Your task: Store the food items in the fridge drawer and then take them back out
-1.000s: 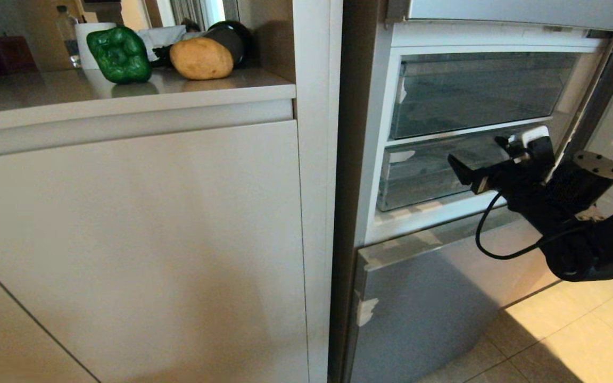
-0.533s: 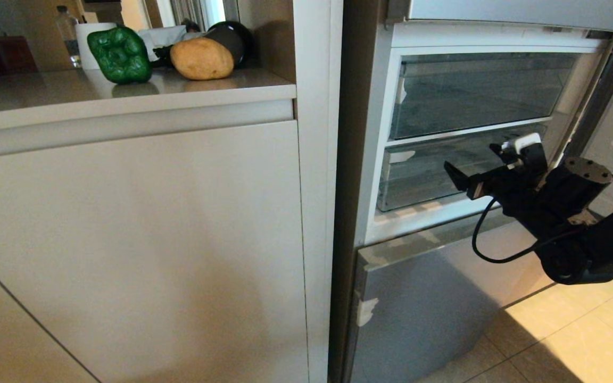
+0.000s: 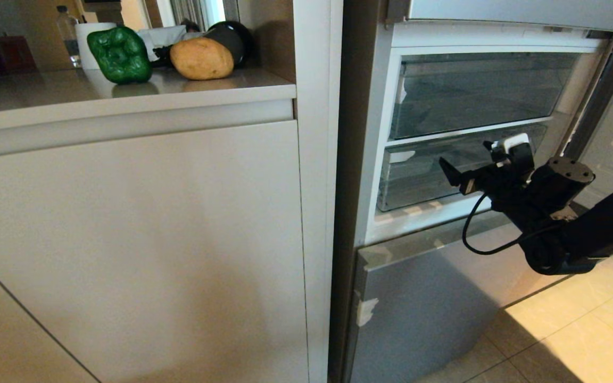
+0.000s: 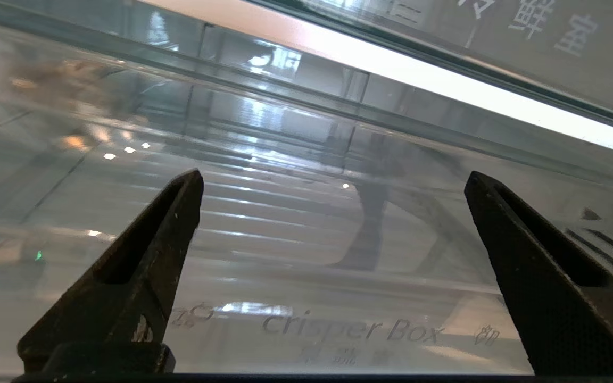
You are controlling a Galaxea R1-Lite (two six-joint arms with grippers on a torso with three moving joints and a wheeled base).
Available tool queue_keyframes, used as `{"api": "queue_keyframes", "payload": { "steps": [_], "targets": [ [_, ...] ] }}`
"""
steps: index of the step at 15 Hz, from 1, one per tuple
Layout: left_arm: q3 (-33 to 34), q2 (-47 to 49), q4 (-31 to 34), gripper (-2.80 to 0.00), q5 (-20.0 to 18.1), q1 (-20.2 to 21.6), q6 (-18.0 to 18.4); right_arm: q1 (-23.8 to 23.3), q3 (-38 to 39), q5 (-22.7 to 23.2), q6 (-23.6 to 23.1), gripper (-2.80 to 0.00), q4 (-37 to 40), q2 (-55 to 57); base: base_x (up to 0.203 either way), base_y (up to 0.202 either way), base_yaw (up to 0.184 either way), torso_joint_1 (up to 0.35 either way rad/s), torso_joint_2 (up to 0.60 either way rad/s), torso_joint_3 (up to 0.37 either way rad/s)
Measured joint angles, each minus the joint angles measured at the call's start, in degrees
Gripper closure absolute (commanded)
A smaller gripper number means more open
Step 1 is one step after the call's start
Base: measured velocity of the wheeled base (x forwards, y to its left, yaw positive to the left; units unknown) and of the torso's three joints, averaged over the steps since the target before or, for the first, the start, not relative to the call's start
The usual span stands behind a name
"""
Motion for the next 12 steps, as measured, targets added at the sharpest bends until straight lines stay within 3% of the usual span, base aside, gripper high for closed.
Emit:
{"api": "queue_keyframes", "payload": {
  "steps": [12],
  "targets": [
    [-0.01,0.00,0.00,0.00,-0.01,0.00,0.01,0.02,-3.77,-1.87,-2.99,-2.80,-0.05,0.94,0.000,0.000,0.000,0.000,0.00,0.000]
  ]
}}
